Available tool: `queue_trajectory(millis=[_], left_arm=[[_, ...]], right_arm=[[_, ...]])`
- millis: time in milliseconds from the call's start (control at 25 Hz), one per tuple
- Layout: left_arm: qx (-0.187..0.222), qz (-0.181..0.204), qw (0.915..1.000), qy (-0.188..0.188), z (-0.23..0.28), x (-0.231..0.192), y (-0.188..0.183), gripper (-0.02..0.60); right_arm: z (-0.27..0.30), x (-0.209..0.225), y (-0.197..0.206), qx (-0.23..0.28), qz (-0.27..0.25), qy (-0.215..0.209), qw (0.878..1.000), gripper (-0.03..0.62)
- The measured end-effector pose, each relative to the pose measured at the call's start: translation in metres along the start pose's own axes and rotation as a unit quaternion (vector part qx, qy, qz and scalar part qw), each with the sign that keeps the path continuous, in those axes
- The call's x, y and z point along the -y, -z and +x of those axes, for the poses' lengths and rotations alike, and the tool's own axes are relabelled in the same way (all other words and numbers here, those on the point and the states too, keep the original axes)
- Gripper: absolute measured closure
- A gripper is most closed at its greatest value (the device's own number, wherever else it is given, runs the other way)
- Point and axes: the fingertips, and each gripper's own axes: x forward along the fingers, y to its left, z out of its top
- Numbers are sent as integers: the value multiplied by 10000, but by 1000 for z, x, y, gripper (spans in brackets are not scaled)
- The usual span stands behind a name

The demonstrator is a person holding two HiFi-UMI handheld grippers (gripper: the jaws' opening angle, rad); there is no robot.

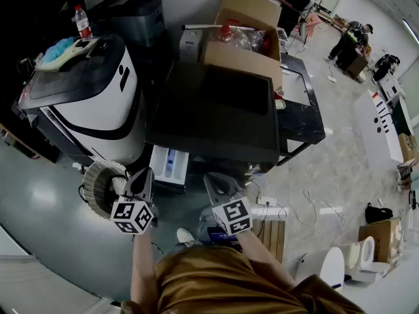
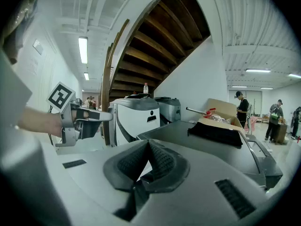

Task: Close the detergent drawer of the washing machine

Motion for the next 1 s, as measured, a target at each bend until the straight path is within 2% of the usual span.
queue_trajectory(millis=[480,1000], left_arm=[[8,-49,9997,-259,-12,-11,10,557],[-482,-72,9979,-432,-17,-26,47,557]], right_arm=[[-4,-7,10,-122,124,-36,9998,582],[9,-11,25,-326,238,-277,9988,582]])
